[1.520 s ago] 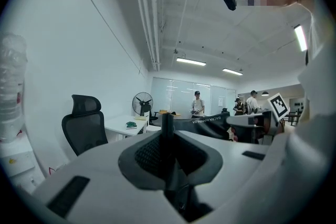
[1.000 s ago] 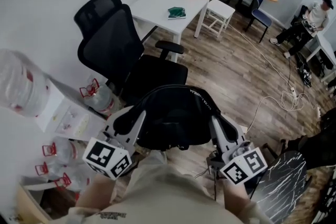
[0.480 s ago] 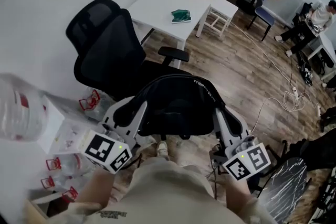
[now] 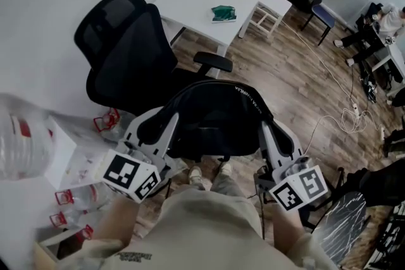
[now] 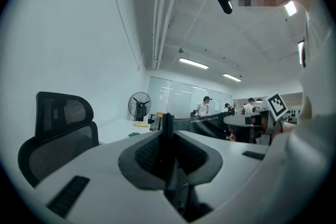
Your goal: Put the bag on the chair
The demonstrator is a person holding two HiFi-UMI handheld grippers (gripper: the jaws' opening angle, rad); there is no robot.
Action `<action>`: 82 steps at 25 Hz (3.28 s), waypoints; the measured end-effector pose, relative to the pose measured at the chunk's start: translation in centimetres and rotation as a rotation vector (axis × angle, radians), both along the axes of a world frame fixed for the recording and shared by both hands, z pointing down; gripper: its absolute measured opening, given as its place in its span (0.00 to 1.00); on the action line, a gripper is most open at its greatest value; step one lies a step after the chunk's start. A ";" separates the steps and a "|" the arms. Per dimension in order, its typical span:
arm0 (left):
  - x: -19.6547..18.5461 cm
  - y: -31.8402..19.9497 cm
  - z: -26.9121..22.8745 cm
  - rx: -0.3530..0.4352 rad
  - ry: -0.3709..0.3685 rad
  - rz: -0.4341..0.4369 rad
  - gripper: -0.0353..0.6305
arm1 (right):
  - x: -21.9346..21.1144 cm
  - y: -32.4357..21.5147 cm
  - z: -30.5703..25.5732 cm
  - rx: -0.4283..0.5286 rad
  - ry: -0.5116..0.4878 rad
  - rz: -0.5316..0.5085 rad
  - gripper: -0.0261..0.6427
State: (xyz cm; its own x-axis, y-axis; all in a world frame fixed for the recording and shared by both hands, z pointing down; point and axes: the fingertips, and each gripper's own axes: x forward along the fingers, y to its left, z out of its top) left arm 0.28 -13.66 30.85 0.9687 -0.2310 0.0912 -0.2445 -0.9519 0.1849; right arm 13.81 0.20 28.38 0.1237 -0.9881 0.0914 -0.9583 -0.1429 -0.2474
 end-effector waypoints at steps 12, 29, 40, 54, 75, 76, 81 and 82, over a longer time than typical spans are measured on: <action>3.4 -3.0 0.9 0.028 -0.028 -0.051 0.15 | 4.1 -3.6 1.2 -0.001 -0.015 -0.049 0.13; 9.0 -9.2 3.8 -0.016 -0.099 -0.328 0.15 | 13.1 -14.6 4.7 -0.061 -0.139 -0.353 0.13; 8.0 -11.6 3.4 -0.002 -0.101 -0.582 0.15 | 13.8 -23.1 5.0 -0.060 -0.106 -0.620 0.13; 5.3 -13.9 6.4 0.020 -0.114 -0.757 0.15 | 11.9 -29.0 8.5 -0.083 -0.092 -0.757 0.13; 4.1 -18.3 22.5 -0.159 -0.257 -0.724 0.15 | 12.0 -31.5 24.5 -0.257 -0.047 -0.684 0.13; 4.2 -18.5 23.5 -0.171 -0.270 -0.716 0.15 | 12.1 -31.4 25.4 -0.268 -0.051 -0.679 0.13; 4.0 -18.8 28.9 -0.228 -0.342 -0.693 0.16 | 12.0 -30.9 29.7 -0.322 -0.059 -0.661 0.13; 3.9 -18.8 30.0 -0.237 -0.355 -0.687 0.16 | 11.9 -30.8 30.6 -0.335 -0.060 -0.654 0.13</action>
